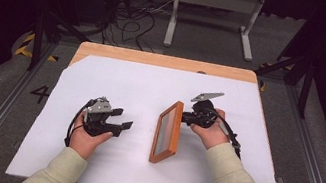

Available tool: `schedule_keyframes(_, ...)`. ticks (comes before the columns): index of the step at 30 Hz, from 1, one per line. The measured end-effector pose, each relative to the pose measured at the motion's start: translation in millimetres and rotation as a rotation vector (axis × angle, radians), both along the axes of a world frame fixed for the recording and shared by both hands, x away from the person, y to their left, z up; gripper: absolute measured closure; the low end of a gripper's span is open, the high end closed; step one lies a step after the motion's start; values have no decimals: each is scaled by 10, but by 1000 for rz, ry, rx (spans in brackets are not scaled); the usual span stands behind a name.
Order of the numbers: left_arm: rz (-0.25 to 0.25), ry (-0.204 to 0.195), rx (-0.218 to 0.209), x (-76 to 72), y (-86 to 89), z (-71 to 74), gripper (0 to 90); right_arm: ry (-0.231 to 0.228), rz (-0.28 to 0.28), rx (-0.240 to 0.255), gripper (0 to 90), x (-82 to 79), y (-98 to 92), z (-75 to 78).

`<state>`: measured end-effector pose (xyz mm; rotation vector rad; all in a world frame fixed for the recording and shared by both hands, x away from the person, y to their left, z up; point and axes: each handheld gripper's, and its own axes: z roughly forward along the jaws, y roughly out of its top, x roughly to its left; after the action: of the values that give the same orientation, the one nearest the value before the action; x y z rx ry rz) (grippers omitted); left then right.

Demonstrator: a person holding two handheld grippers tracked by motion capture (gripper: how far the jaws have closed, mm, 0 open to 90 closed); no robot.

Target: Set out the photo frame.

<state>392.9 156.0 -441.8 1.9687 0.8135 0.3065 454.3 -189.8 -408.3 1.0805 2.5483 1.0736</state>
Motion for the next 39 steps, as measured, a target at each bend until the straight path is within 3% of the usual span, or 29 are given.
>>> schedule_keyframes(5, 0, 0, -1, 1, -8, -2, 362, 36, -12, 31, 669, -95, -132, 150)
schedule_keyframes(10, 1, 4, 3, -2, -15, 0, 361, 28, -34, 16, 570, -215, -199, 310)
schedule_keyframes(15, 3, 7, 1, -5, -15, -1, 361, 21, -42, 57, 505, -337, -186, 477)
schedule_keyframes(22, 2, 4, 4, -2, -13, 1, 361, 50, -58, 102, 404, -463, -88, 646)
schedule_keyframes(30, 3, 1, 5, -3, -5, 0, 361, 121, -49, 106, 289, -495, 109, 629)
schedule_keyframes(39, 4, 3, 4, -7, 3, -4, 360, 166, -43, 84, 251, -441, 290, 512)
